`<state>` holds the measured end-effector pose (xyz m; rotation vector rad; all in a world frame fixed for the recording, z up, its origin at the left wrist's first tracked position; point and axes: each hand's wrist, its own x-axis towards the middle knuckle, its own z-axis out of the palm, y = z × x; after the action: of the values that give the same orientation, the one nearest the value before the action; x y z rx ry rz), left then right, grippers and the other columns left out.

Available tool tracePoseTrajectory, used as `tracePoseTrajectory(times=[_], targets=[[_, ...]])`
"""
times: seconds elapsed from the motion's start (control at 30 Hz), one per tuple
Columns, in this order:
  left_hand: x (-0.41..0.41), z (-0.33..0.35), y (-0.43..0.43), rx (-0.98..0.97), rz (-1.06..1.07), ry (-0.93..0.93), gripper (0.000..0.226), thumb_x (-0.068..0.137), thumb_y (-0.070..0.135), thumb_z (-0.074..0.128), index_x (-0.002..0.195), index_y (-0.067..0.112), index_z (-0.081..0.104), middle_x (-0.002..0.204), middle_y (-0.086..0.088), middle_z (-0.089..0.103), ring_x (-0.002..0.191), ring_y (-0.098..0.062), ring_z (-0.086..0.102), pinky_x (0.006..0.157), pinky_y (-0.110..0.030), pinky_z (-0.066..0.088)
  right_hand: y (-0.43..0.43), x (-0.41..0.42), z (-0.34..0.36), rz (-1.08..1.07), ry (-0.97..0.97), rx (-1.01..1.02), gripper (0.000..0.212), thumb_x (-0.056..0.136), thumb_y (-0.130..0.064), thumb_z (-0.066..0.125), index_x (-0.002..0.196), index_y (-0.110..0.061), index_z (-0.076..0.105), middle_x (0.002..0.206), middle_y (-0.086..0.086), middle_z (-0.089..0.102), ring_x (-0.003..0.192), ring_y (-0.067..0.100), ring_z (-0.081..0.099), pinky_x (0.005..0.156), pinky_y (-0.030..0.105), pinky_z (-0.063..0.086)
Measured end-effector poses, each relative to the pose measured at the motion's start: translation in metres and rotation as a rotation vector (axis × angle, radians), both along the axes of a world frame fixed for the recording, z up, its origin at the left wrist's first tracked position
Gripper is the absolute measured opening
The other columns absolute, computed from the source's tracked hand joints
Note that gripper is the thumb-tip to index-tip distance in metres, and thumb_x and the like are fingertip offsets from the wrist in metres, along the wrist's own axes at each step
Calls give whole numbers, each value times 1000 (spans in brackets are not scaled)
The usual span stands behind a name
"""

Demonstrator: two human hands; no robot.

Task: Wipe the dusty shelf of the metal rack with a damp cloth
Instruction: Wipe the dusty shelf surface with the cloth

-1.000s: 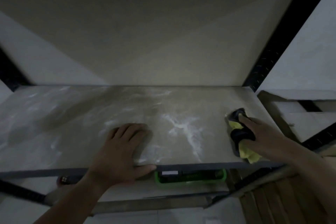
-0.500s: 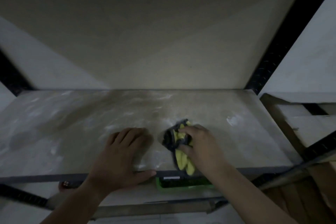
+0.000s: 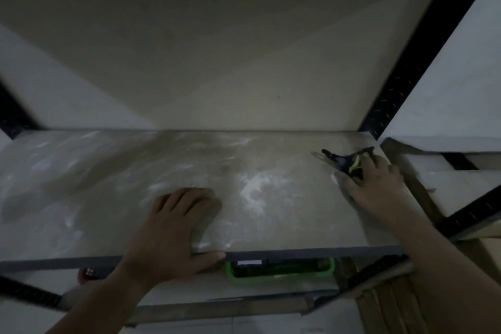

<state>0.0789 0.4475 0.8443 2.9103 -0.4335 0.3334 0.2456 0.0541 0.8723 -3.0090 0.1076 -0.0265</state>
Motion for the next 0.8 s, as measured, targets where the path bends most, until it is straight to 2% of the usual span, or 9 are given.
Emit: tracePoseTrajectory(times=[0.13,0.27,0.33,0.4,0.43,0.53,0.63,0.73,0.8], targets=[[0,0,-1,10,-3,-16,89,78,88,53,142,26,59,147,6,52,135,-23,50,107,-41,37,55,-15,-12,143,-239,84,57,86,-44,32,119,-7,60,122,19,60,101,39,55,90,47,45],[1,0,-1,13,-10,-18,88,79,88,52,142,27,59,149,7,51,135,-22,49,106,-38,35,123,-41,-13,410,-231,268,40,89,-32,38,113,-15,66,119,9,63,99,29,59,91,36,44],[0,0,0,21,-8,-19,89,80,89,49,142,26,59,149,6,51,134,-22,49,104,-39,36,134,-46,-3,516,-158,479,30,93,-24,47,115,-13,65,116,5,64,99,22,58,90,21,42],[0,1,0,25,-5,-14,89,80,90,48,141,26,59,148,5,51,134,-23,49,103,-39,37,118,-40,22,387,-55,770,23,97,-19,52,116,-14,63,104,1,65,94,15,60,77,8,41],[1,1,1,23,-3,-11,89,80,90,48,142,27,59,148,5,51,134,-23,50,103,-39,37,101,-31,31,283,-58,817,21,98,-20,52,115,-14,62,95,0,65,87,15,61,71,9,41],[0,1,1,15,4,-1,90,79,90,48,143,27,58,149,7,51,135,-22,49,105,-39,36,26,7,38,171,-225,459,21,98,-26,43,110,-17,57,98,8,63,89,25,61,80,28,48],[1,1,0,20,11,-6,91,78,90,48,142,27,59,148,6,52,134,-23,51,105,-40,37,-13,25,20,57,19,5,50,93,-48,37,131,-16,45,132,20,48,118,40,47,100,51,41],[2,1,-1,15,10,-6,91,76,90,54,141,27,61,148,6,53,133,-24,52,105,-40,38,-3,22,2,-15,15,-56,78,85,-75,31,140,-19,36,139,19,41,123,43,42,101,51,36],[2,1,-1,19,-1,-13,91,75,89,54,140,26,61,148,6,53,134,-23,52,105,-39,37,15,23,-2,37,-63,-169,76,85,-70,19,136,-20,45,134,19,48,114,42,48,97,48,40]])
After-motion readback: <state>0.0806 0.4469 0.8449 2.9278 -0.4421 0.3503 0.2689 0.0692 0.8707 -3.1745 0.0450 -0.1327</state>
